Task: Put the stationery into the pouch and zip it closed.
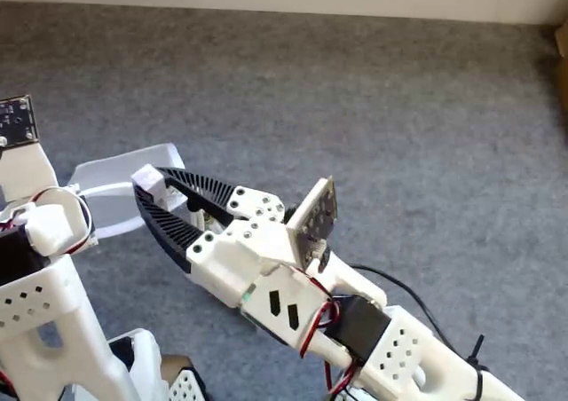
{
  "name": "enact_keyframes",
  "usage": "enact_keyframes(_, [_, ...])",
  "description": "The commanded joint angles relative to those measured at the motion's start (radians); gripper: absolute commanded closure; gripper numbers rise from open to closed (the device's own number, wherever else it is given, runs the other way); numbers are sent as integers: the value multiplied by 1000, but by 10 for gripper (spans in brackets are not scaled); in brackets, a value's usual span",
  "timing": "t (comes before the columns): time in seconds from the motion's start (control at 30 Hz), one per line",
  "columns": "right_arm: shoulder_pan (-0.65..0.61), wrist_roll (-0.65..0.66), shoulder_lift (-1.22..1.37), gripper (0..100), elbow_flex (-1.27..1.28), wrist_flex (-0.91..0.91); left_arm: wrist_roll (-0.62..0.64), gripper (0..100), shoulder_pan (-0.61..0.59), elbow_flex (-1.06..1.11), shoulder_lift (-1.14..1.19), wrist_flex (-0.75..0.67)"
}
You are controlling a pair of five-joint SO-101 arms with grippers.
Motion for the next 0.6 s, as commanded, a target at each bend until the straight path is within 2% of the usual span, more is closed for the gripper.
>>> enact_keyframes(0.0, [-15,14,88,993,-8,-128,8,989,-1,1,15,-21])
enact_keyframes(0.23, [-13,14,251,993,-8,-305,8,989,-1,1,15,-20])
enact_keyframes(0.57, [-16,14,460,993,-7,-427,8,989,-1,1,15,-21])
